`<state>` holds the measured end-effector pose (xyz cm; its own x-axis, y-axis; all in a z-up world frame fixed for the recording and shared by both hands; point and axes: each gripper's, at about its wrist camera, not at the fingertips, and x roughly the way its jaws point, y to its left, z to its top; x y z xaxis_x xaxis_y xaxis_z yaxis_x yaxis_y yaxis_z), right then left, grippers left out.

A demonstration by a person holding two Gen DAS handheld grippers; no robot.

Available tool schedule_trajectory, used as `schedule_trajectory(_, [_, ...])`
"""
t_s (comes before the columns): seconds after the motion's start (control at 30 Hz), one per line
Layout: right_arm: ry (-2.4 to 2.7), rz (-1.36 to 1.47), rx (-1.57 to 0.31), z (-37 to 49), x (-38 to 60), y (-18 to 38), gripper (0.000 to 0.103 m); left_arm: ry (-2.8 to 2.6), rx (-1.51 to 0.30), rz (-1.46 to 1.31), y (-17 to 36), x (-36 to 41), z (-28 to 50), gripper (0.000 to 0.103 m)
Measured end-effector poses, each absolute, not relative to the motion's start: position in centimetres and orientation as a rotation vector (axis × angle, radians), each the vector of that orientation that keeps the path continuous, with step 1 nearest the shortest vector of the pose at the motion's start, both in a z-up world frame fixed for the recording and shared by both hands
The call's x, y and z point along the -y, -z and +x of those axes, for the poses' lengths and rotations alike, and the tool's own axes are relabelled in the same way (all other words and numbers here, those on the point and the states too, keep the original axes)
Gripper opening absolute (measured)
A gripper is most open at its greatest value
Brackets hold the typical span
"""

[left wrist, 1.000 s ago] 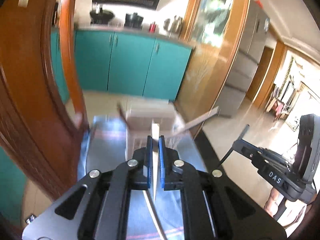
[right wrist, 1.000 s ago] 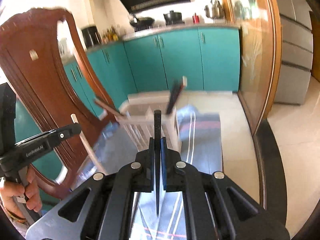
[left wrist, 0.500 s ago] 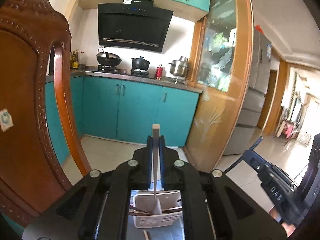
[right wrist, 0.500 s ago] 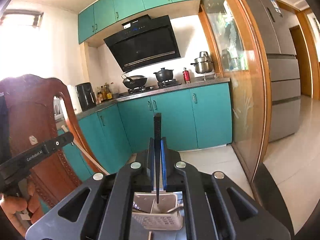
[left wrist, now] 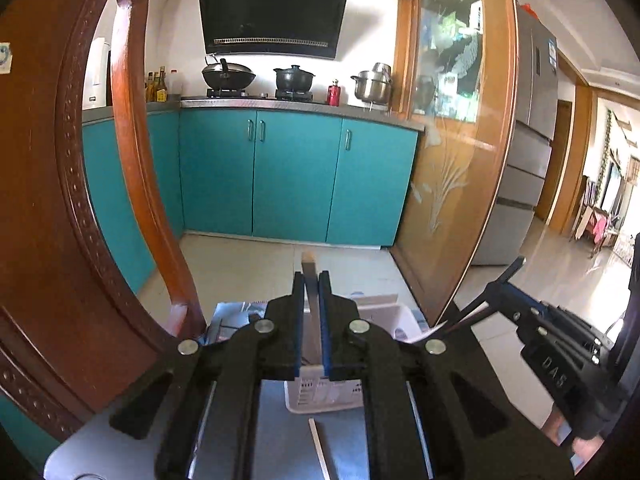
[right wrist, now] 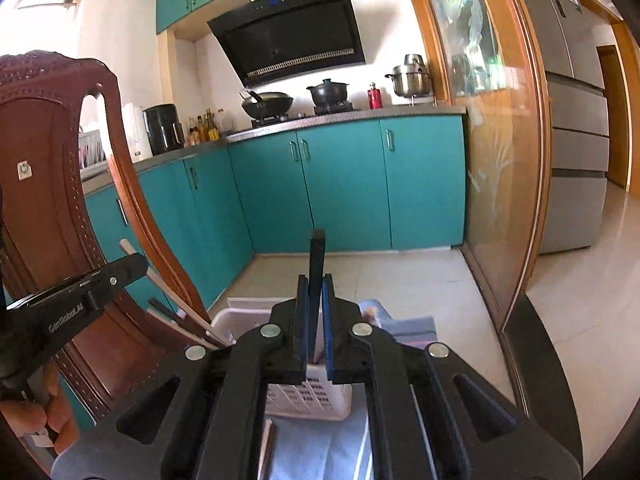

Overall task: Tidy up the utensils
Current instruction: 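Lift both held chopsticks over the white holder, lower them in, open both grippers, then move both grippers back down to the last chopsticks on the cloth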

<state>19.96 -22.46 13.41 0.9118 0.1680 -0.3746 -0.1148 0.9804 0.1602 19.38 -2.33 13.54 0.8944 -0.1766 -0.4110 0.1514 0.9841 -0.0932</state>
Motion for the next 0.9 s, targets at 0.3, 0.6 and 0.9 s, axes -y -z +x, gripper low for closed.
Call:
schedule_trajectory(0.3, [-0.151, 0.234, -0.361, 16.6, 24.6, -13.0, 0.034, 0.196, -0.425, -0.056, -13.1, 2.2, 17.5, 0.036])
schedule_trajectory(0.6, [-0.205, 0.199, -0.506, 12.2, 23.9, -5.4, 0.037, 0.117, -0.459, -0.088, -7.4, -1.4, 14.7, 0.063])
schedule_trajectory(0.9, [-0.364, -0.055, -1.101, 17.7, 13.8, 6.7, 0.037, 0.082, -0.732, -0.180, -0.7, -3.4, 18.7, 0.063])
